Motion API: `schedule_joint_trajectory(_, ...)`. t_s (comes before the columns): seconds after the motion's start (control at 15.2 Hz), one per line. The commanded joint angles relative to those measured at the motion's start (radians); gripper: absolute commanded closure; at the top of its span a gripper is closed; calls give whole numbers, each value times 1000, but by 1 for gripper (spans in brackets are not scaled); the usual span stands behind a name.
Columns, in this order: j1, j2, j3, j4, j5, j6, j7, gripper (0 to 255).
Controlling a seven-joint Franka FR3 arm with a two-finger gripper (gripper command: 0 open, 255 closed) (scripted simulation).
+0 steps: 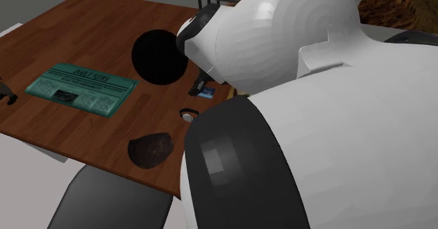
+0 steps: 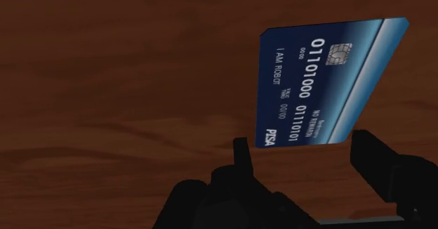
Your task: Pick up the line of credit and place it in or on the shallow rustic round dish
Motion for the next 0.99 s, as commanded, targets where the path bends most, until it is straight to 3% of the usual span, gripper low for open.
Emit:
schedule_joint_trajectory(0.0, 1, 2, 1, -1, 0, -1, 0, 255)
schedule_joint_trajectory(0.53, 1, 2, 1, -1, 0, -1, 0, 255)
schedule_joint_trajectory(0.92, 10, -48, -16, 7, -57, -41, 64, 255)
